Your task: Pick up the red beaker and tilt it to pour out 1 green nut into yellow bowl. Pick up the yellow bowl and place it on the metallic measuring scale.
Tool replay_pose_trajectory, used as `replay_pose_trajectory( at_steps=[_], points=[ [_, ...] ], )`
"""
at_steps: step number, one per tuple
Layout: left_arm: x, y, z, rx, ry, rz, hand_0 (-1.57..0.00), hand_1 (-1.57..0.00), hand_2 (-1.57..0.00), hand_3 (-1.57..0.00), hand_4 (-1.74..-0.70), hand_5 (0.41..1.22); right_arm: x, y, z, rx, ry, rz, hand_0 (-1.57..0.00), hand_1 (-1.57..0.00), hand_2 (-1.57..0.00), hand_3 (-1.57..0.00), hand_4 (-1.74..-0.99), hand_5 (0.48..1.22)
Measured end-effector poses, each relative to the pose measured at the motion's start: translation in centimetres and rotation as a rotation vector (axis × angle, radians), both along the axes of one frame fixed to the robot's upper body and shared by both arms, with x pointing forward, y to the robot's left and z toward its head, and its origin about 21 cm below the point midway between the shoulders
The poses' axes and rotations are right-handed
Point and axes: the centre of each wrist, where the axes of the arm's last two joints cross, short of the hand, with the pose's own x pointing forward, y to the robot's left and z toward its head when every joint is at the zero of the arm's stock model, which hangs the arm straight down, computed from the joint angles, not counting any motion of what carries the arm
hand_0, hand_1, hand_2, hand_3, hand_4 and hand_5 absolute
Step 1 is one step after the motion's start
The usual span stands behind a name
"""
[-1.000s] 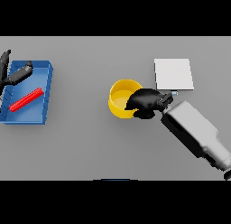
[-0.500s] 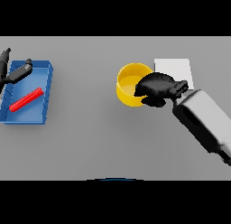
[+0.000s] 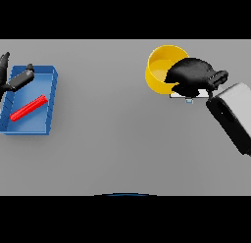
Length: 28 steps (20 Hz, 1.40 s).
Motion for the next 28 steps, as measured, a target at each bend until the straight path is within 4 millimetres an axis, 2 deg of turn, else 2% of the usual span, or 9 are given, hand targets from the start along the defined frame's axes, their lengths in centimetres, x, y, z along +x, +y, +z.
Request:
replay_pose_trajectory(
  at_steps=[4,9,16,19,22,24,26,27,28],
  points=[
    [-0.1,-0.4,0.3,-0.003,0.011,0.015,0.00,0.00,0.00,0.00,-0.82,0.759,2.1,-2.8,-0.5,0.025,-0.002,-0.115,-1.57,-1.57,-1.57,-1.20,-1.720,1.221],
    [-0.3,-0.1,0.7,0.002,0.022,0.032,0.00,0.00,0.00,0.00,-0.82,0.772,3.5,-5.5,-2.2,0.026,0.012,-0.204,-1.57,-1.57,-1.57,-1.18,-1.721,1.221],
    [-0.4,0.3,0.3,0.010,0.038,0.038,0.00,0.00,0.00,0.00,-0.81,0.749,5.3,-7.5,-5.5,0.029,0.027,-0.291,-1.57,-1.57,-1.57,-1.41,-1.724,1.221],
    [-0.4,0.4,0.5,0.009,0.028,0.046,0.00,0.00,0.00,0.00,-0.80,0.733,5.6,-6.9,-6.4,0.043,0.042,-0.308,-1.57,-1.52,-1.56,-1.48,-1.727,1.221],
    [-0.1,0.2,0.2,0.005,0.028,0.038,0.00,0.00,0.00,0.00,-0.81,0.728,5.9,-7.4,-7.7,0.038,0.053,-0.332,-1.57,-1.48,-1.57,-1.51,-1.727,1.221],
    [-0.1,-0.1,0.3,0.000,0.029,0.032,0.00,0.00,0.00,0.00,-0.81,0.734,5.9,-7.5,-8.0,0.042,0.045,-0.332,-1.55,-1.42,-1.57,-1.48,-1.721,1.221],
    [-0.1,0.0,0.2,0.006,0.035,0.034,0.00,0.00,0.00,0.00,-0.81,0.740,6.0,-7.7,-8.1,0.050,0.063,-0.321,-1.54,-1.41,-1.57,-1.17,-1.728,1.221],
    [0.0,-0.1,0.5,0.003,0.027,0.034,0.00,0.00,0.00,0.00,-0.81,0.745,6.1,-7.7,-8.0,0.045,0.072,-0.338,-1.54,-1.44,-1.50,-1.02,-1.659,1.221],
    [0.0,-0.3,0.4,0.003,0.029,0.026,0.00,0.00,0.00,0.00,-0.81,0.745,6.2,-7.5,-7.8,0.043,0.084,-0.345,-1.52,-1.35,-1.35,-0.91,-1.596,1.134]
  ],
)
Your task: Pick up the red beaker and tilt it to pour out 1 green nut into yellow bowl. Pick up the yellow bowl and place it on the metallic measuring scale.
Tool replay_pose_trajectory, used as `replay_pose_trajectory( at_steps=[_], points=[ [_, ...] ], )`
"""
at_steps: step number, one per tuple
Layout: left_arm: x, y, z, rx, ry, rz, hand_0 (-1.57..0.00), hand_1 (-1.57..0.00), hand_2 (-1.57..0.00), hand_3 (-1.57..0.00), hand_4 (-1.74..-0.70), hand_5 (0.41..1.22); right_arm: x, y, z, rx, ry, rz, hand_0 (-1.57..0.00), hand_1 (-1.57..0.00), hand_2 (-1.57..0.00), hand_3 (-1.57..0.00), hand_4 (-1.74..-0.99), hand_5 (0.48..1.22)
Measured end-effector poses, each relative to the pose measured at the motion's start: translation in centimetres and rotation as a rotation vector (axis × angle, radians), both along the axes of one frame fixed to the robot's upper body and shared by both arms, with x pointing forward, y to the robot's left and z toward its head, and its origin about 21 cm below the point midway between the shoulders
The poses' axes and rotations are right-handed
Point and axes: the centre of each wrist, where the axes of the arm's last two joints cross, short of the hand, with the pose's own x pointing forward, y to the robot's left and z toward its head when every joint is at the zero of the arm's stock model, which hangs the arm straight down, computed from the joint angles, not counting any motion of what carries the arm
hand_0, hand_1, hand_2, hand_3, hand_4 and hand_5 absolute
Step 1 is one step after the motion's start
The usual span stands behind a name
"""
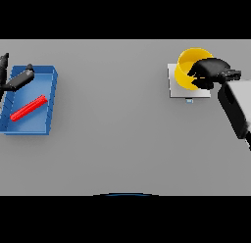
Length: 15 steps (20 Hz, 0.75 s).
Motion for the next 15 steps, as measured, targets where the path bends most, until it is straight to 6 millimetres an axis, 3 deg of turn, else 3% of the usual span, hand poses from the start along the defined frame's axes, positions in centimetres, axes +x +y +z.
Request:
replay_pose_trajectory(
  at_steps=[1,3,6,10,15],
  points=[
    [0.02,0.26,-0.17,0.002,0.010,0.008,0.00,0.00,0.00,0.00,-0.81,0.744,0.22,-0.07,0.09,0.004,0.009,-0.013,-1.22,-1.08,-1.13,-0.82,-1.548,1.053],
    [0.12,0.23,-0.18,-0.004,0.013,0.010,0.00,0.00,0.00,0.00,-0.81,0.745,0.17,-0.42,-0.03,0.016,0.021,-0.008,-0.78,-0.69,-0.81,-0.71,-1.470,0.928],
    [0.34,0.13,-0.47,0.005,0.019,0.004,0.00,0.00,0.00,0.00,-0.81,0.738,0.29,-0.26,-0.15,0.005,0.040,-0.015,-0.40,-0.35,-0.52,-0.60,-1.410,0.821],
    [0.46,0.16,-0.56,-0.001,0.010,0.008,0.00,0.00,0.00,0.00,-0.81,0.736,0.76,0.07,-0.33,0.001,0.056,0.008,-0.16,-0.14,-0.29,-0.47,-1.356,0.755],
    [0.63,-0.01,-0.53,-0.014,0.006,0.013,0.00,0.00,0.00,0.00,-0.82,0.734,0.89,-0.19,-0.34,-0.021,0.072,0.029,-0.05,-0.05,-0.12,-0.35,-1.308,0.733]
  ],
)
